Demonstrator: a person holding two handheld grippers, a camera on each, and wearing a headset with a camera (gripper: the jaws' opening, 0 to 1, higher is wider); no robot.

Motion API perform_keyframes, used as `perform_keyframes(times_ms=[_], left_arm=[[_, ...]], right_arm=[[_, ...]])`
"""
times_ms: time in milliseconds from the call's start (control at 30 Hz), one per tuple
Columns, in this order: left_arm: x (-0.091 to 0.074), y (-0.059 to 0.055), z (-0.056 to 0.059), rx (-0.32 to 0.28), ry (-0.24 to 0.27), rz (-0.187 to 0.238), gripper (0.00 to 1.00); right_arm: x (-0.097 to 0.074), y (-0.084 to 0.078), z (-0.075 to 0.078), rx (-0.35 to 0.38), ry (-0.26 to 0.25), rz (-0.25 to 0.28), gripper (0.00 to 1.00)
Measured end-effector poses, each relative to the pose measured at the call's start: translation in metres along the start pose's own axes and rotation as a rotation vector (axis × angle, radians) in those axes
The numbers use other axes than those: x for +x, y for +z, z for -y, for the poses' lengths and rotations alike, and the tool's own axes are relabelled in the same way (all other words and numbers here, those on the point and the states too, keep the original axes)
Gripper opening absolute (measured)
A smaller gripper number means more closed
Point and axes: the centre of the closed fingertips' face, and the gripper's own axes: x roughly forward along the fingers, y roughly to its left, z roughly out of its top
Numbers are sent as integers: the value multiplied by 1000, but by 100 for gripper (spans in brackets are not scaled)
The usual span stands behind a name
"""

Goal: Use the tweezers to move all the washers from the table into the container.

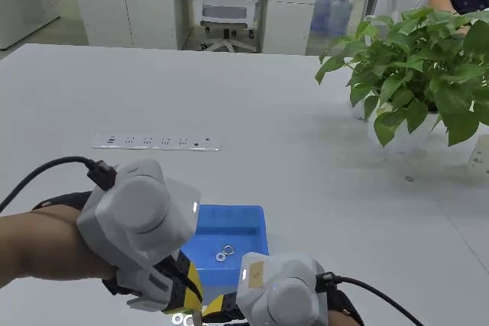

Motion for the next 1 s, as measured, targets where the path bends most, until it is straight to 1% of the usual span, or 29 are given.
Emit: perform_keyframes(times_ms=[167,233,267,400,500,800,1000], left_arm=[[1,-2,0,-1,-5,-5,6],[3,-5,-1,-2,-4,-17,6],[3,-3,-1,-6,-6,-6,6],[3,-3,-2,-4,-4,-5,6],[3,-3,-3,-4,-2,-4,6],[3,-3,-3,-9,-4,2,6],[3,-2,-3,-10,-4,4,6]], right_arm=[[0,-3,-1,-1,-2,-6,12],[0,-4,-1,0,-2,-12,12],[0,-4,-1,0,-5,-11,12],[-1,-4,-1,3,-5,-9,13],[-1,-1,0,4,-7,4,12],[0,-1,-1,-12,1,-3,11],[-1,-1,-1,-5,3,-5,10]])
